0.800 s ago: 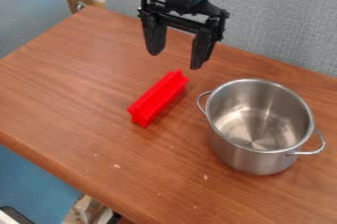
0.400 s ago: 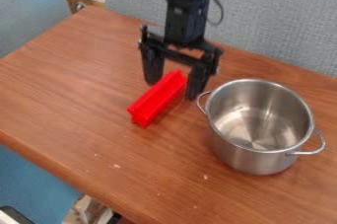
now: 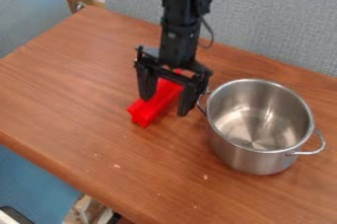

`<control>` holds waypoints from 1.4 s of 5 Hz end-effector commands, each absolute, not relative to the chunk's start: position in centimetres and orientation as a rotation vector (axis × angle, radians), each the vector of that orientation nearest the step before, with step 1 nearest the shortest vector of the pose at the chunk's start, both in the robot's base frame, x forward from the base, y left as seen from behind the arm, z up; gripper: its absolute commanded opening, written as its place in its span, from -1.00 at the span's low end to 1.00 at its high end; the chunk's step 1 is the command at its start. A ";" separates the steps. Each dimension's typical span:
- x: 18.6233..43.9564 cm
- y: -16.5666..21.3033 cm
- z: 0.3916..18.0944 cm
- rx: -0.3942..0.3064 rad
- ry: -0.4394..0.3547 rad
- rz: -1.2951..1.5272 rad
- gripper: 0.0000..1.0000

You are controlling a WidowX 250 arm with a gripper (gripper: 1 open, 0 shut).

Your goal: Put the red object in the metal pot

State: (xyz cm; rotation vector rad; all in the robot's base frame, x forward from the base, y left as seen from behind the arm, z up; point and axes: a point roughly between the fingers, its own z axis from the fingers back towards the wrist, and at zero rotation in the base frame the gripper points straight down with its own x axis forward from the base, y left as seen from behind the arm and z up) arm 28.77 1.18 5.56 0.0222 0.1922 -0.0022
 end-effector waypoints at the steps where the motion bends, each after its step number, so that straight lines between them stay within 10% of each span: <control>1: 29.4 2.1 5.5 0.034 0.166 0.012 1.00; 6: 31.2 5.0 3.5 0.048 0.174 0.038 1.00; 7: 31.5 5.2 3.7 0.044 0.168 0.037 -1.00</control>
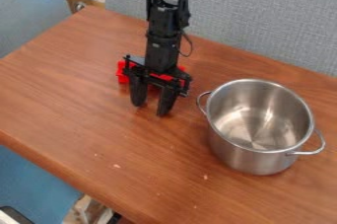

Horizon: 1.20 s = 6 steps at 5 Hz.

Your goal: Put the red object in the metal pot

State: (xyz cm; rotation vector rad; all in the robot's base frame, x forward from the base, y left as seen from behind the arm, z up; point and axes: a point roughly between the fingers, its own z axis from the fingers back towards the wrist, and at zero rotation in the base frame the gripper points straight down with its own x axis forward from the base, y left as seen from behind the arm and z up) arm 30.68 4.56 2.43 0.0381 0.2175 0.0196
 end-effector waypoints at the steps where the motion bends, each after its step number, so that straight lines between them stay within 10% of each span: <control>1: 31.4 5.1 4.8 0.043 0.151 0.041 -1.00; 4: 31.5 -1.3 15.0 0.086 0.033 -0.019 -1.00; 6: 33.5 -6.9 15.0 0.068 0.022 -0.193 -1.00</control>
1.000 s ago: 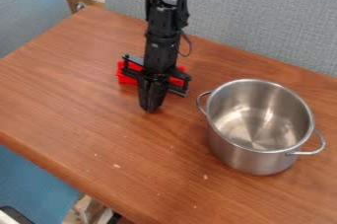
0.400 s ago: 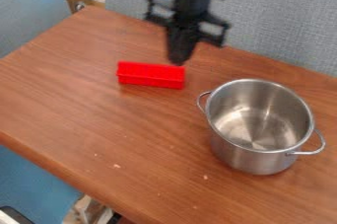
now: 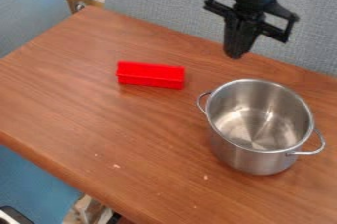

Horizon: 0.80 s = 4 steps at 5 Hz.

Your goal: Put the red object in the metal pot

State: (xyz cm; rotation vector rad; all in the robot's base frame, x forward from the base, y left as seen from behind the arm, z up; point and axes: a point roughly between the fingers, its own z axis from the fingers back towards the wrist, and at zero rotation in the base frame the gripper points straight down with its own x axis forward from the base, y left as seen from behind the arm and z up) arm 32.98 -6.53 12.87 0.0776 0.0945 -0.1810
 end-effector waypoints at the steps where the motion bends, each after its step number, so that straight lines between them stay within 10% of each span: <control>1: 33.6 -7.8 14.3 0.055 0.035 -0.262 1.00; 4: 32.7 -3.5 12.0 0.040 0.076 -0.335 1.00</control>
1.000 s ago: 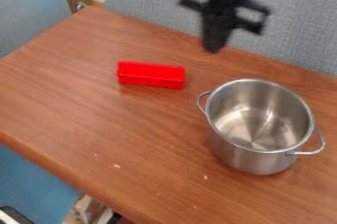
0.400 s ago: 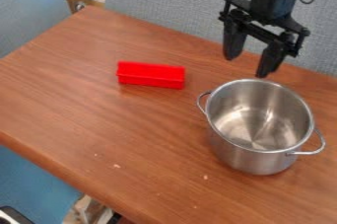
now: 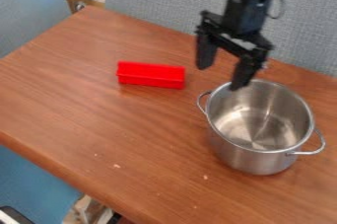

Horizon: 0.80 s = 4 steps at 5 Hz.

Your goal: Put the red object in the metal pot

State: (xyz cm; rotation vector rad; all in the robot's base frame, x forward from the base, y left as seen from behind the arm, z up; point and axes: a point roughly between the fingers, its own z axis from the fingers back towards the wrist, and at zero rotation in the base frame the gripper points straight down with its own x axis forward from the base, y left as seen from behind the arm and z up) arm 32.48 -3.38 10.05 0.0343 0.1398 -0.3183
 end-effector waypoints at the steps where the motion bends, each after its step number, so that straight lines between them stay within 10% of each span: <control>1: 32.9 -0.2 11.9 0.045 0.072 -0.335 1.00; 4: 33.2 4.1 8.8 0.049 0.108 -0.352 1.00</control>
